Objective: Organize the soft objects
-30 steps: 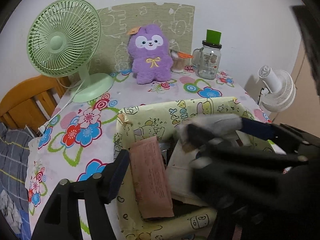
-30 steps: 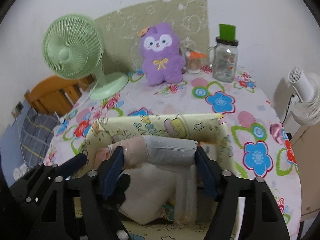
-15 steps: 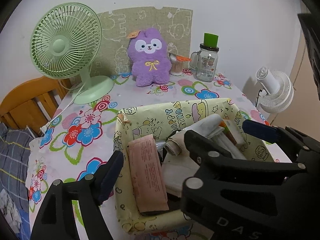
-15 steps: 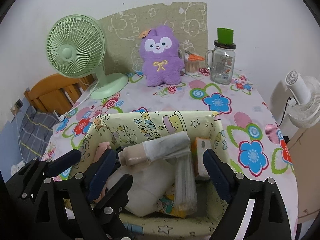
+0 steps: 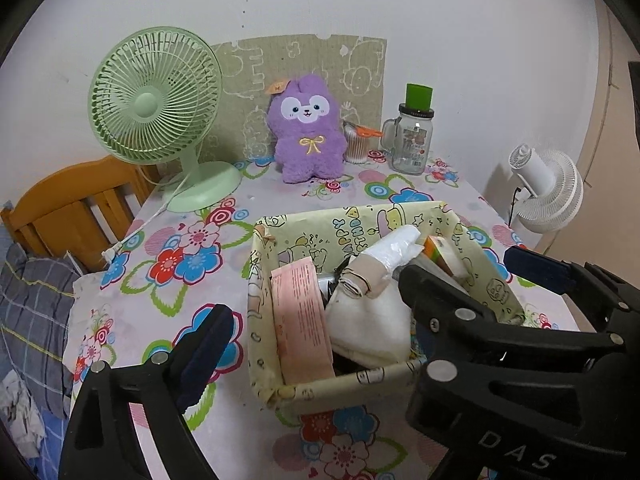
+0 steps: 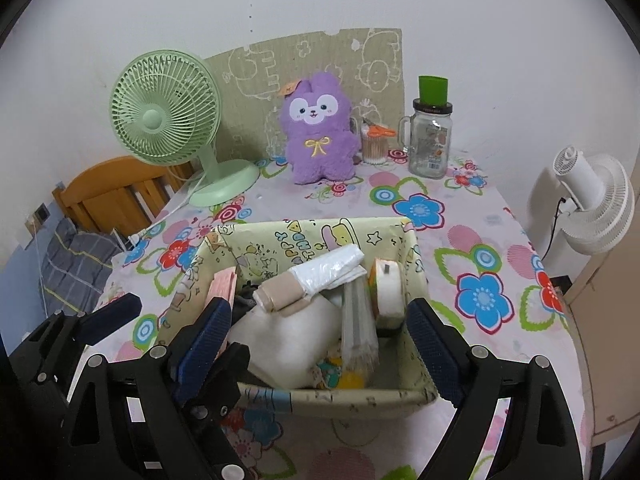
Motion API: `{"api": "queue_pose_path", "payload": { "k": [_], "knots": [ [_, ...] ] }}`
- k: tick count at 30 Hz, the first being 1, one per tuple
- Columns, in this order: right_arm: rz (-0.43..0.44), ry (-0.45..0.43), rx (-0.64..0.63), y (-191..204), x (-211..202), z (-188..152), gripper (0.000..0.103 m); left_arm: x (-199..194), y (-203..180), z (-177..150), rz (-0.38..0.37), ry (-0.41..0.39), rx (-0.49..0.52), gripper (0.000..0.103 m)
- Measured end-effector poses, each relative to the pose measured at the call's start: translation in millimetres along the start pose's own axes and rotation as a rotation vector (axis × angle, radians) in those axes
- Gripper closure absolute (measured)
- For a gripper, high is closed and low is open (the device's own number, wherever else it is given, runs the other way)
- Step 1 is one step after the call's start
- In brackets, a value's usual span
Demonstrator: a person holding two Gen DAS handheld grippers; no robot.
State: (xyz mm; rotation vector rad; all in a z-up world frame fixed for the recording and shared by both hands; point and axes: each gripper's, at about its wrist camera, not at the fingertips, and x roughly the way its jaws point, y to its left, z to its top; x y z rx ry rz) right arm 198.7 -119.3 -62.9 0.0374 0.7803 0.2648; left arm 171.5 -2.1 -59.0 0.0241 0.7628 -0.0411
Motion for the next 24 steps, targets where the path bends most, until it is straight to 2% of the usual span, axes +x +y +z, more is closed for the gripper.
{"api": "queue_pose_path", "payload": {
  "k": [24],
  "knots": [
    [-0.052, -0.114, -0.001, -2.6, -77.4, -23.3, 0.008, -68.7, -12.0, -21.4, 0.031, -0.102, 0.014, 0.001]
  ]
}}
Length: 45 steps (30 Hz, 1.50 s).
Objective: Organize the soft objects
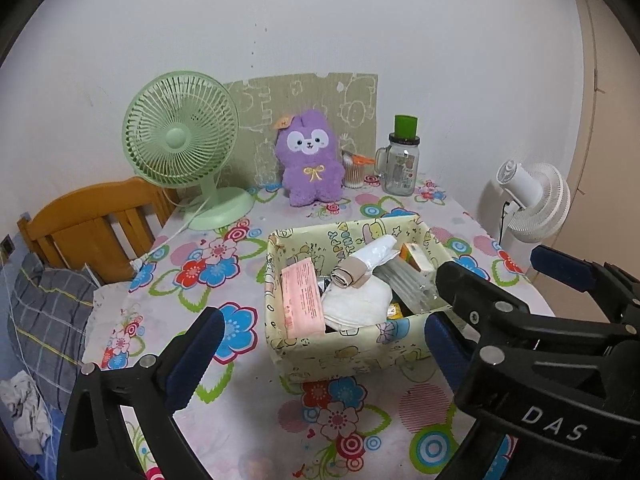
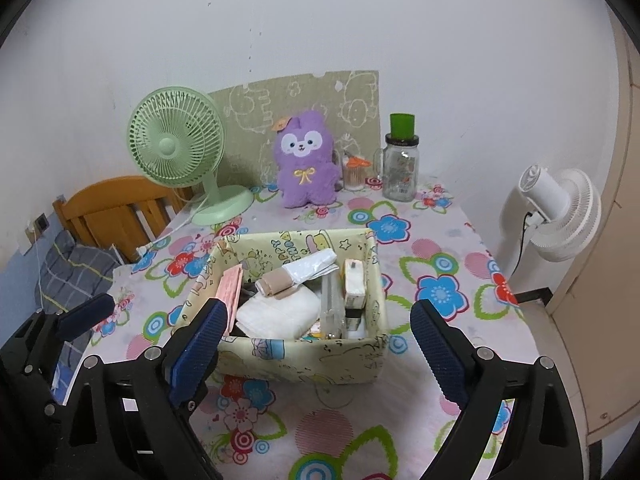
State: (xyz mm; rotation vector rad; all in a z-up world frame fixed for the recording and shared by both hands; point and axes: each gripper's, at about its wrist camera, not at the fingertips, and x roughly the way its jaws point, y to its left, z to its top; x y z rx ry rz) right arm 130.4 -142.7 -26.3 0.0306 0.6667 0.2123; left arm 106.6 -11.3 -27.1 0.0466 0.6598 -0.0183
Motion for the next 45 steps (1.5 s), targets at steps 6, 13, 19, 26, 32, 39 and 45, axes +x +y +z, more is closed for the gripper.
{"api": "queue_pose_path", "payload": {
  "k": [6, 13, 19, 26, 32, 39, 45],
  "knots": [
    [-0.011, -0.027, 0.007, -3.7, -17.5, -2.9, 0.006, -14.4, 0.0, -1.3, -0.003, -0.021, -0.008, 0.0],
    [-0.026, -0.05, 0.011, -8.3, -34.3, -7.4, 0.005, -28.1, 2.0, -6.0, 0.002, -0.03, -0.017, 0.0],
    [-0.04, -0.066, 0.026, -14.0, -46.3, -10.1, 0.003, -38.3, 8.3, -9.4, 0.015, -0.051, -0.041, 0.0],
    [-0.053, -0.091, 0.034, -21.5, -62.3, -12.7, 0.002, -55.0, 12.9, -12.4, 0.015, -0.075, -0.049, 0.0],
    [-0.061, -0.123, 0.033, -25.3, -75.1, -15.2, 0.0, -67.4, 12.2, -14.3, 0.018, -0.109, -0.048, 0.0],
    [-0.075, -0.118, 0.041, -29.2, -79.8, -23.0, 0.0, -71.7, 12.4, -17.7, 0.021, -0.123, -0.037, 0.0],
    [-0.078, -0.125, 0.042, -29.1, -84.4, -25.7, 0.0, -74.5, 11.6, -17.4, 0.01, -0.128, -0.034, 0.0]
  ]
}}
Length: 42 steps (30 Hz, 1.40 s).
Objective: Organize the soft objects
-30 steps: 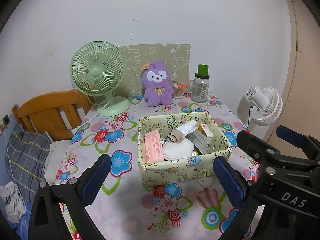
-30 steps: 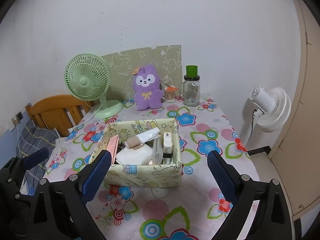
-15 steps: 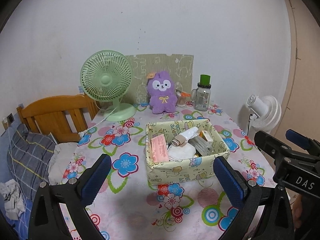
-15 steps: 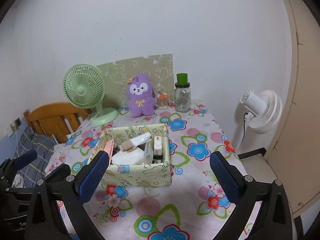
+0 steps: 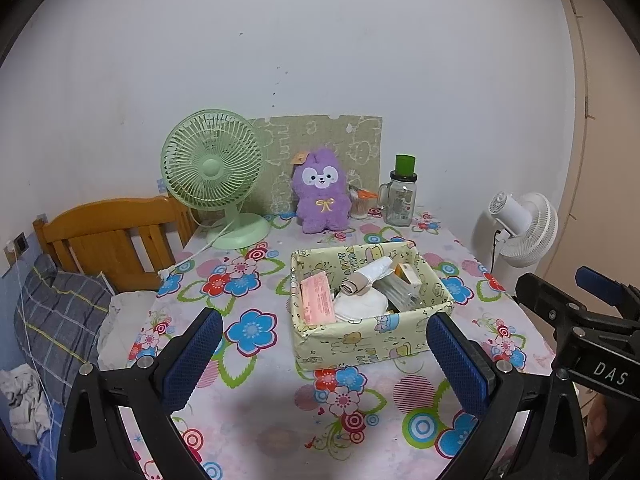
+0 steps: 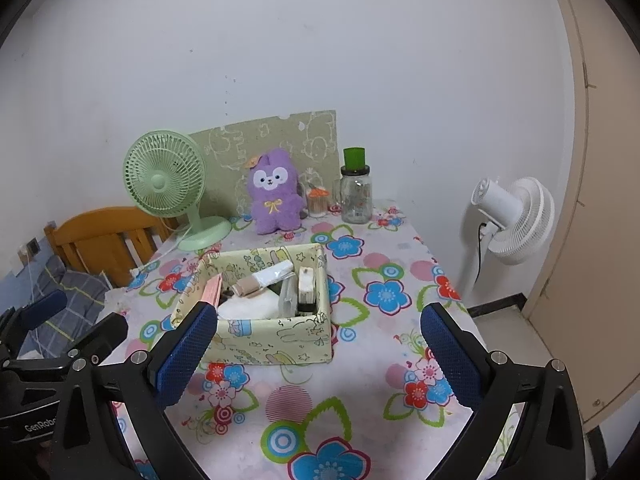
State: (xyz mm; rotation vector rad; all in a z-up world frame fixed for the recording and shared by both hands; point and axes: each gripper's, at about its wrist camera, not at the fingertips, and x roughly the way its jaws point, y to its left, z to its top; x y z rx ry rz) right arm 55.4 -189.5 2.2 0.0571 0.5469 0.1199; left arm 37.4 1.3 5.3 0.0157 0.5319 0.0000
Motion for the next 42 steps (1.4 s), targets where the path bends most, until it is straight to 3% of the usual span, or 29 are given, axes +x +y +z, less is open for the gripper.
{"api": "queue_pose_path", "payload": {
  "k": [42],
  "knots": [
    [-0.009, -0.004, -0.005, 8.6, -5.4, 0.7, 0.0, -8.2, 8.8, 4.0, -0.02, -0.019, -0.022, 0.0]
  ]
}}
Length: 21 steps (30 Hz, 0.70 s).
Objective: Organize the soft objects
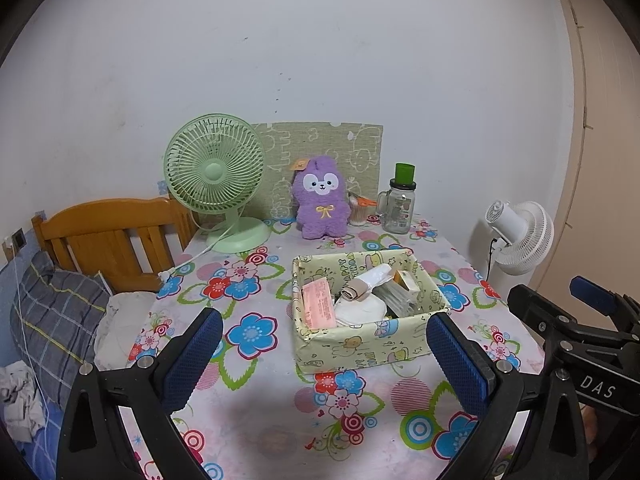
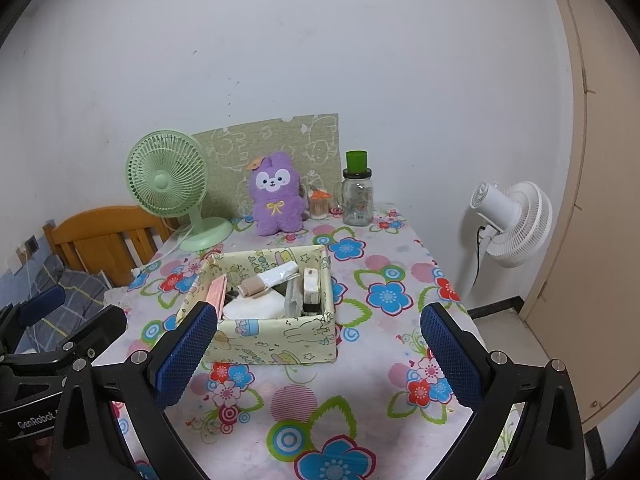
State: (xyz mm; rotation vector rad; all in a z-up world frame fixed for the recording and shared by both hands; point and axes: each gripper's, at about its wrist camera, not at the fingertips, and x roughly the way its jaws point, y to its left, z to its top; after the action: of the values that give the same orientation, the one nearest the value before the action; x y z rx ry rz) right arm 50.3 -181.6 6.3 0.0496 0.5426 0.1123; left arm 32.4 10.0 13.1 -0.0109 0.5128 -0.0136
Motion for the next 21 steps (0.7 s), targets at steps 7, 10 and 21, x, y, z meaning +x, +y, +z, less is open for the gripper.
{"api": "queue_pose_path", "payload": {
  "k": [7, 10, 21],
  "knots": [
    [0.002, -0.003, -0.001, 0.3, 0.1, -0.5, 0.0, -0.6, 3.5, 0.2, 0.001, -0.001, -0.004, 0.0],
    [-0.001, -0.004, -0.002, 0.3, -0.5, -0.6, 0.0, -0.8, 2.5, 0.1, 0.001, -0.001, -0.002, 0.0],
    [-0.002, -0.005, -0.004, 0.5, -0.9, 0.3, 0.0, -2.3, 4.2, -0.2, 0.0, 0.0, -0.003, 0.0]
  ]
}}
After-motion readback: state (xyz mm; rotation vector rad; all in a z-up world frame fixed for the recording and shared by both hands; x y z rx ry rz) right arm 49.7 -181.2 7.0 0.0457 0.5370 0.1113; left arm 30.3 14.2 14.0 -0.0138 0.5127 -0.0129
